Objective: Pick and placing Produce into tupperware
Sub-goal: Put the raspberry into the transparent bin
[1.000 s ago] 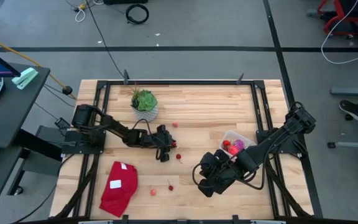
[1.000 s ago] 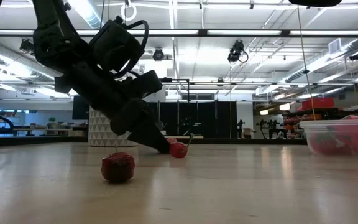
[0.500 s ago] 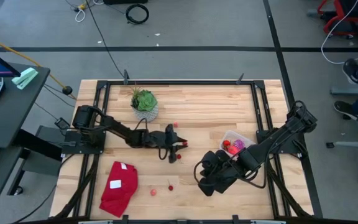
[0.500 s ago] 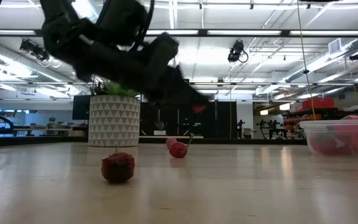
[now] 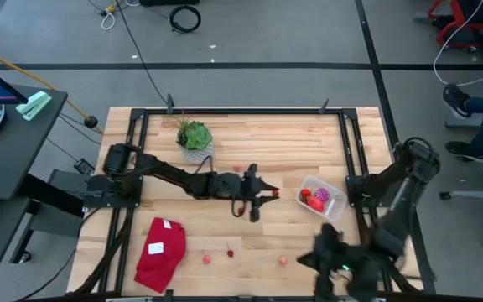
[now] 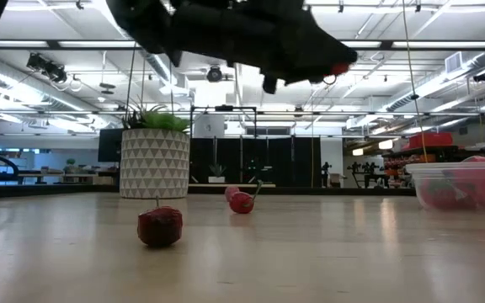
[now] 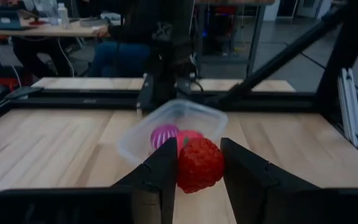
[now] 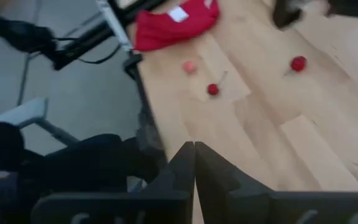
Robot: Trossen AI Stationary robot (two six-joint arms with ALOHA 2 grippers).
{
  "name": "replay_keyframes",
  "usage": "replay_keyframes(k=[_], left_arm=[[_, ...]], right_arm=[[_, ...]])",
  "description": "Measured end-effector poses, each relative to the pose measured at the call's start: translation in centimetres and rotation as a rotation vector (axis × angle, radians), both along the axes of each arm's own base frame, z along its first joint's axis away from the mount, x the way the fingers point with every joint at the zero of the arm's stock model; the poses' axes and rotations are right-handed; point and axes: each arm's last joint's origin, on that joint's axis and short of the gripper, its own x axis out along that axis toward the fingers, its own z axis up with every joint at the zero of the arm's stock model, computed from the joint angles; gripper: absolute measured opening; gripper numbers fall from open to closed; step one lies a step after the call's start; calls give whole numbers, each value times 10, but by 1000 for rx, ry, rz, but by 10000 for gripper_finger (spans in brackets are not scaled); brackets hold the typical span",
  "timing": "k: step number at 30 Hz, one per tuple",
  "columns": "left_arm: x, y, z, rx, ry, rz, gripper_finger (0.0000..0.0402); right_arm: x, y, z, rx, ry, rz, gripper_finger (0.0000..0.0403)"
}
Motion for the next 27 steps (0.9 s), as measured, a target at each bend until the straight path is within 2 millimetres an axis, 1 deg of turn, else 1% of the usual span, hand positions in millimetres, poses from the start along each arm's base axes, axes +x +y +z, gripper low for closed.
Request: replay_keyframes(k=[2, 5, 9, 11, 15, 18, 22, 27], left_arm=[[11, 0, -4, -1, -1, 3, 122], [34, -3, -11, -3, -12, 4, 119], [65, -5, -26, -4, -17, 6, 110], [82, -2, -28, -6, -34, 16, 112], [111, 7, -34, -4, -11, 39, 125], [128, 11, -43, -4, 41, 11, 124], [139, 16, -53, -1, 101, 10, 117], [140, 21, -65, 5, 167, 17, 132]], right_arm=[[-15, 10, 1, -34, -48, 17, 18], [-34, 18, 5, -73, -129, 18, 18], [-51, 18, 16, -135, -249, -2, 18], [-57, 17, 21, -181, -292, -2, 18], [-60, 13, 25, -254, -314, 20, 18], [-58, 12, 25, -251, -310, 7, 18], [-53, 8, 24, -214, -304, -34, 18], [-47, 5, 24, -196, -288, -50, 18]])
